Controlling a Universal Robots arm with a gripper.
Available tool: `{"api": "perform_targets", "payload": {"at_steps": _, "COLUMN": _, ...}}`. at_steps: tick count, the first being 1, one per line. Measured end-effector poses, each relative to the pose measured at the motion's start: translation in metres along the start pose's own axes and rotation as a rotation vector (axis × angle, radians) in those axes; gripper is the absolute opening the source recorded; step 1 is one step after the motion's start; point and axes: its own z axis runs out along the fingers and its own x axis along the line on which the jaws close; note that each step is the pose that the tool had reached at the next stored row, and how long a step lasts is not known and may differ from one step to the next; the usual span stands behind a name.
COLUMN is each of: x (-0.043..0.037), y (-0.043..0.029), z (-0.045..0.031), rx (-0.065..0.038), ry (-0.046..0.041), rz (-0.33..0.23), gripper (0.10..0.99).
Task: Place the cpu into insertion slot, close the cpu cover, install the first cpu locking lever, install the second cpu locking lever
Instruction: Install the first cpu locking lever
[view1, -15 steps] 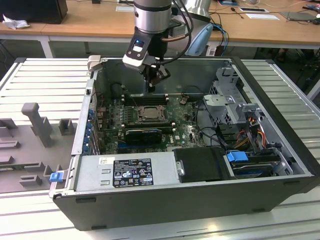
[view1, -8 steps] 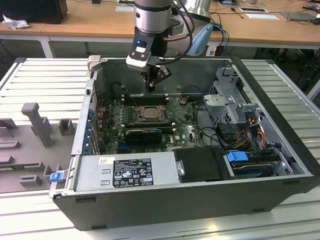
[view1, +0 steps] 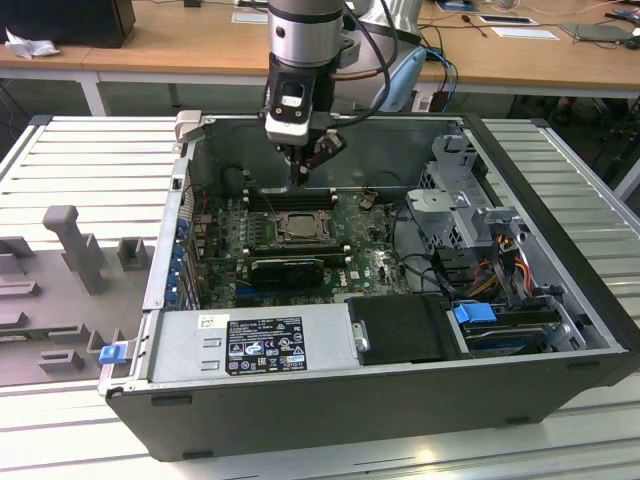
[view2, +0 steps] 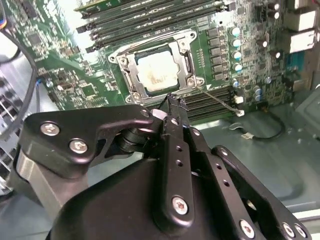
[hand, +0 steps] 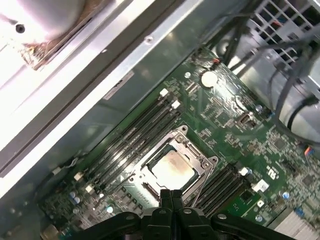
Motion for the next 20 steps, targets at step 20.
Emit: {"api": "perform_targets", "payload": {"at_steps": 20, "x": -0.0001, "y": -0.0002, "z": 0.0044, "rx": 0.005, "ry": 0.0015, "rz": -0.552, "gripper": 0.106}}
